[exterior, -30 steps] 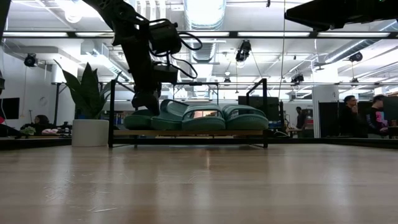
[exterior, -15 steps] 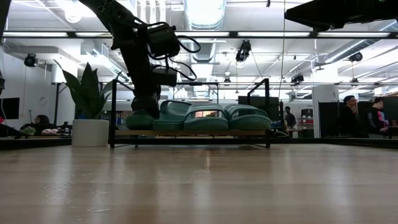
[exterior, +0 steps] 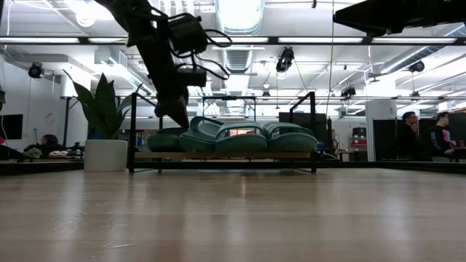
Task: Pick and place slides into the shelf
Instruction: Put the green slipper on the shelf
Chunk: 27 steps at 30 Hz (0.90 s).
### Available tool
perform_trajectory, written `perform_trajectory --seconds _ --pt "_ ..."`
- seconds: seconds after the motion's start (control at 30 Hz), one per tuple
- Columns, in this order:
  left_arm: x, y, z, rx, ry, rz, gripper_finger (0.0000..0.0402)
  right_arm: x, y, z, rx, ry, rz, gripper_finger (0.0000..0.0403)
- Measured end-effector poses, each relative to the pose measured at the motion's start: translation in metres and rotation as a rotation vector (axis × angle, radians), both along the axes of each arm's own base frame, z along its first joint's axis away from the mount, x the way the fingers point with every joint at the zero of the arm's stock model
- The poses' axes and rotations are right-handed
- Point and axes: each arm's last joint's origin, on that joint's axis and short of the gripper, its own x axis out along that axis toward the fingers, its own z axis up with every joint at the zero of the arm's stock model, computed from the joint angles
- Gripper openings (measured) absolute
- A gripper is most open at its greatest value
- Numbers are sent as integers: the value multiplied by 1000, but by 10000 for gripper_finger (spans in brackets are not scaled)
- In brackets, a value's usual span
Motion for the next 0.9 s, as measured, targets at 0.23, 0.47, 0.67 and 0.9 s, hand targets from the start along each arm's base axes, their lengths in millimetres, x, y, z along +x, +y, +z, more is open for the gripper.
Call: perform_trajectory --seconds 0.23,0.47,0.67,0.9 --pt "-6 -5 15 20 -42 -13 0 0 0 0 0 0 0 77" --pt "-4 1 44 175 -151 -73 0 0 0 0 0 0 0 84" --pt "-3 31 54 247 -169 -24 0 0 0 0 0 0 0 89" --pt "-9 60 47 179 -170 -6 0 0 0 0 -1 0 0 80"
